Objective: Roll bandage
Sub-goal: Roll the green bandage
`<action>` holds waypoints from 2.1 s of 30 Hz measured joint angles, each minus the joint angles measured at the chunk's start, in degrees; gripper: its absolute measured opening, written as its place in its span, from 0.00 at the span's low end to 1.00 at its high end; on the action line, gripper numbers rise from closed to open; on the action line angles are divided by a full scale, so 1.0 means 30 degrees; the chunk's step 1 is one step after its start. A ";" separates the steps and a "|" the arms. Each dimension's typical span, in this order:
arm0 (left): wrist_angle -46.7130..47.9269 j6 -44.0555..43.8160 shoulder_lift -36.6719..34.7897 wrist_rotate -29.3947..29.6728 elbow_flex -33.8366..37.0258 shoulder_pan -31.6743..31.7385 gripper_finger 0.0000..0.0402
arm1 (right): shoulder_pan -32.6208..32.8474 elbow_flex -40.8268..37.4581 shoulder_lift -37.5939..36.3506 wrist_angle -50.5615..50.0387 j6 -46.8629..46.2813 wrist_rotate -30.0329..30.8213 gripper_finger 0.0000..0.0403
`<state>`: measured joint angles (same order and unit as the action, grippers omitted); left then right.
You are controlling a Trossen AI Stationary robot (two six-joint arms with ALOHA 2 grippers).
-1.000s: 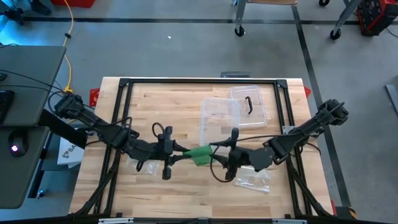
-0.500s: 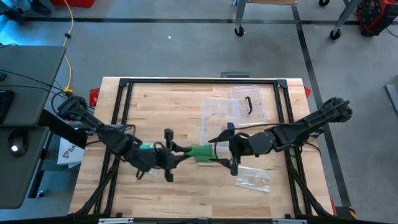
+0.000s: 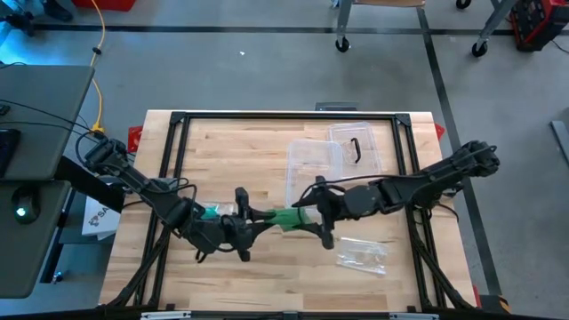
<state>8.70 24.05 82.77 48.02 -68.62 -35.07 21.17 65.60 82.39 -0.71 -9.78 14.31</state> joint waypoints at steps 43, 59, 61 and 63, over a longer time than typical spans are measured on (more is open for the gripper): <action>-0.1865 -1.6478 -0.1918 -0.6903 0.3104 0.2658 0.60 | 0.4688 0.0007 0.0648 0.1070 1.8284 0.9355 0.17; -0.5622 -0.6783 0.0295 -0.3621 0.3038 0.2424 0.60 | 0.4872 0.0000 0.0670 0.3916 1.8425 0.8643 0.17; -0.7211 -0.6827 0.0867 -0.3478 0.3038 0.2734 0.60 | 0.4872 0.0000 0.0670 0.3939 1.8425 0.8338 0.17; -0.8197 -0.6620 0.1287 -0.3528 0.3038 0.2987 0.59 | 0.4872 0.0000 0.0670 0.4059 1.8425 0.8233 0.17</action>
<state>-15.89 4.20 86.63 37.43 -59.51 -26.11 35.79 65.60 84.40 11.46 45.50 39.00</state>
